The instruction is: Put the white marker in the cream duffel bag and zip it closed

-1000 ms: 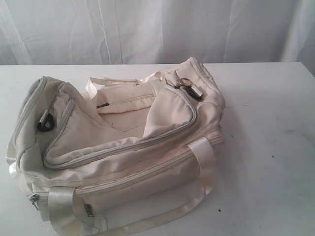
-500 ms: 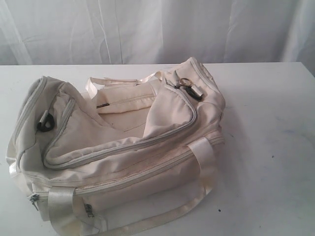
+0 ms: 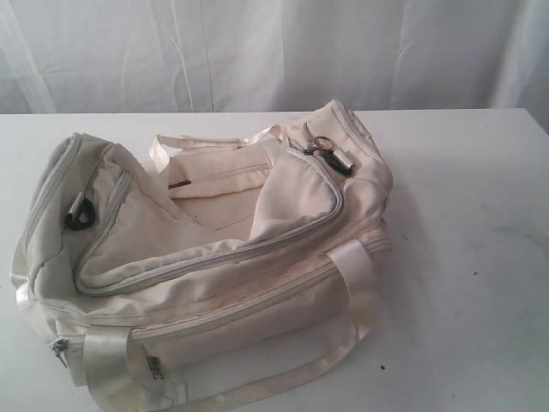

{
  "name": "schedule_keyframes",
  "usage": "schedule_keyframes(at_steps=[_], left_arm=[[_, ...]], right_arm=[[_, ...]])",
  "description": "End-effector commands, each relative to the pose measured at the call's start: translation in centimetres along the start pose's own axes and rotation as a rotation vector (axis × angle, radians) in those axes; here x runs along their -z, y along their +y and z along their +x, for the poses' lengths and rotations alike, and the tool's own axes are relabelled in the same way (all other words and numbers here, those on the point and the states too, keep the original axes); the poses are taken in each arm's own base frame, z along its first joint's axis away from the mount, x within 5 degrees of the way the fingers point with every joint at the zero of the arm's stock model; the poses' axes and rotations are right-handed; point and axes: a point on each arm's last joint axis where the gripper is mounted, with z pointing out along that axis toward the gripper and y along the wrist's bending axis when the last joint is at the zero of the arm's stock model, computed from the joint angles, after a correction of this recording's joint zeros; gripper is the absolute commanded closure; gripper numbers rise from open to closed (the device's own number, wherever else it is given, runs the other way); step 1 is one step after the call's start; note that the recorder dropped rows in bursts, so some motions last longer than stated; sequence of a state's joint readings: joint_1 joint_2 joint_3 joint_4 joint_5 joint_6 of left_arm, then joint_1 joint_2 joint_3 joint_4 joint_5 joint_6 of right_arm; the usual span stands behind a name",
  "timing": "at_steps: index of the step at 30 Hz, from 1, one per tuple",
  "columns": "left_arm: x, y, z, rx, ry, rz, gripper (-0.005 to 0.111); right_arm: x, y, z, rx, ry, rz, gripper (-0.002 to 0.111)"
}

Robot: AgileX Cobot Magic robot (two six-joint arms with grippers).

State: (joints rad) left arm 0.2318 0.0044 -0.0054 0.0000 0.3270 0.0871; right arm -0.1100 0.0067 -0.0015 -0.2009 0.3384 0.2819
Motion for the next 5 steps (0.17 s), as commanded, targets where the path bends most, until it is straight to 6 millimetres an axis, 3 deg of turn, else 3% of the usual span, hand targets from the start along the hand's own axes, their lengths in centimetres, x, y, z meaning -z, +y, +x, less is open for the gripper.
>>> schedule_keyframes(at_steps=[1,5], left_arm=[[-0.05,-0.09,0.43,-0.003,0.033,0.007,0.107],[-0.05,-0.09,0.43,-0.003,0.033,0.007,0.107]], right_arm=[[0.03,-0.03,-0.01,0.009,-0.009,0.005,0.108],[0.03,-0.03,-0.01,0.009,-0.009,0.005,0.108]])
